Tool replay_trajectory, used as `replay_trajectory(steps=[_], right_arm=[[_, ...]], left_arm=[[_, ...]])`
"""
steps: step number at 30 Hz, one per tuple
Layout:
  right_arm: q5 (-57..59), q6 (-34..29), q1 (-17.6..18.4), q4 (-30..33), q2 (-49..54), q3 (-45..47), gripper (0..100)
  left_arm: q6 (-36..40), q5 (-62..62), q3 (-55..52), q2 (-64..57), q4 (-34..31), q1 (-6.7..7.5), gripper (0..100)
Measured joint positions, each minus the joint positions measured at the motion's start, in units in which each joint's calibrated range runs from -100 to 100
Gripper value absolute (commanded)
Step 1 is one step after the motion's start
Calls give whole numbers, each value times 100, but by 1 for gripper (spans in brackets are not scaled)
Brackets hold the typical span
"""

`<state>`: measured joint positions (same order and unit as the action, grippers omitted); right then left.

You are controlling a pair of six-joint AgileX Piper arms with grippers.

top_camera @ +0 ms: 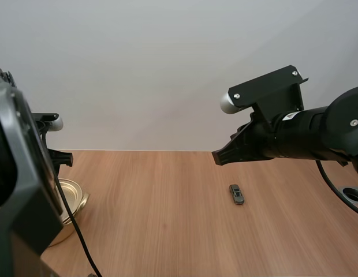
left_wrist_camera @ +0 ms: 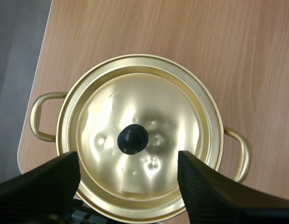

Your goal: Open the pot, put the car inside, and close it

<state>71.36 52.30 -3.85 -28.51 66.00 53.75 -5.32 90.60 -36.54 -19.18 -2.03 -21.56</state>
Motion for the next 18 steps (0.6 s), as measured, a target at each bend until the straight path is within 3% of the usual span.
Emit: replay_trajectory(steps=[12, 15, 18], right_arm=[[0, 0, 0, 0, 0, 0, 0], [0, 0, 0, 40, 0, 0, 0], [0, 0, 0, 102, 0, 0, 0]], left_arm=[[-100, -481, 0, 880, 112, -16, 88], [-100, -600, 0, 1007, 99, -16, 66], [-91, -657, 0, 1098, 64, -16, 22]])
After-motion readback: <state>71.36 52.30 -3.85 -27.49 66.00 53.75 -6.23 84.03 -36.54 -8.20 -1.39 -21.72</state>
